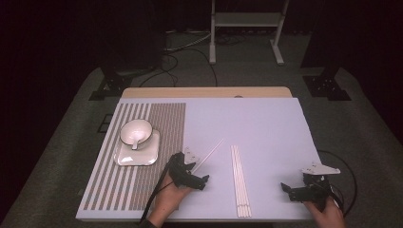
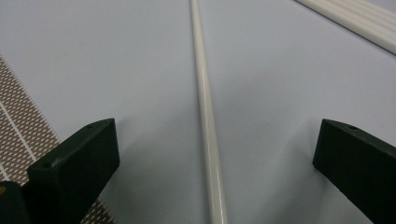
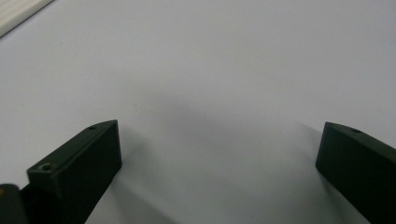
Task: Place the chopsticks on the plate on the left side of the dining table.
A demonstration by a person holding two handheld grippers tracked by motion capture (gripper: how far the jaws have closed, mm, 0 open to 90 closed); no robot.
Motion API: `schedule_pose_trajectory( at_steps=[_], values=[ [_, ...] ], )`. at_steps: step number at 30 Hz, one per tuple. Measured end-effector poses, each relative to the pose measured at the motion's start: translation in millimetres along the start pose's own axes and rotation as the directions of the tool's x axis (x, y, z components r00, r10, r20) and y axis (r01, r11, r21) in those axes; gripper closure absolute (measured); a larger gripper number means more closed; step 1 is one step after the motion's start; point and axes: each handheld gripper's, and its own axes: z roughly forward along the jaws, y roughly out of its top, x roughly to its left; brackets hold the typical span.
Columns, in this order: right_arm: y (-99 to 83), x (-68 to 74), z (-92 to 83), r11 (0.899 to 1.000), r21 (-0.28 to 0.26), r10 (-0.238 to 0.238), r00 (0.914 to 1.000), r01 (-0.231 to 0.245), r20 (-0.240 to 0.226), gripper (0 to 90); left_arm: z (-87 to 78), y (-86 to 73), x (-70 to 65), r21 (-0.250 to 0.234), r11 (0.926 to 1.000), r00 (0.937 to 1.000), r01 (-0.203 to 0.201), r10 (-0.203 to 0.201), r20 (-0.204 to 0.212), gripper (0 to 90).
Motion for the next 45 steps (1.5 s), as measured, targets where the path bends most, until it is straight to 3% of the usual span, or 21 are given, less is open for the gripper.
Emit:
schedule_pose_trajectory(
  at_steps=[7,13,17,21,27,29,31,36,45],
  values=[
    [0.0,0.0,0.0,1.0,0.0,0.0,1.0,0.0,0.0,0.0,-0.7,-0.3,-0.5,-0.005,1.0,1.0,-0.006,0.006,0.002,0.7],
    [0.0,0.0,0.0,1.0,0.0,0.0,1.0,0.0,0.0,0.0,-3.6,-1.5,-2.1,-0.033,0.9989,0.9991,-0.034,0.035,0.024,12.8],
    [0.0,0.1,0.0,1.0,0.0,0.001,1.0,-0.001,0.0,0.0,-3.9,-1.9,-1.6,-0.042,0.9987,0.9994,-0.027,0.028,0.021,14.7],
    [-0.1,0.1,0.0,1.0,0.0,0.0,1.0,0.0,0.0,0.0,-5.9,-2.8,-0.1,-0.058,0.9983,0.9999,-0.005,0.005,0.009,26.4],
    [-0.1,0.1,-0.1,1.0,0.0,0.001,1.0,-0.001,0.0,0.0,-6.4,-2.9,-0.4,-0.057,0.9984,1.0,-0.004,0.004,0.003,26.8],
    [-0.1,0.1,-0.1,1.0,0.0,0.0,1.0,0.0,0.0,0.0,-7.6,-3.8,-0.1,-0.066,0.9978,0.9999,0.008,-0.009,-0.01,34.5],
    [-0.1,0.2,-0.1,1.0,0.0,0.001,1.0,-0.001,0.0,0.0,-8.5,-4.5,0.9,-0.067,0.9976,0.9998,0.017,-0.018,-0.01,35.6],
    [-0.1,0.1,-0.1,1.0,0.0,0.0,1.0,0.0,0.0,0.0,-8.8,-4.7,0.1,-0.07,0.9974,0.9997,0.016,-0.017,-0.018,38.5],
    [-0.1,0.1,-0.1,1.0,-0.001,0.0,1.0,0.0,0.0,0.0,-9.6,-5.1,0.4,-0.079,0.9966,0.9993,0.021,-0.023,-0.029,53.5]
  ],
)
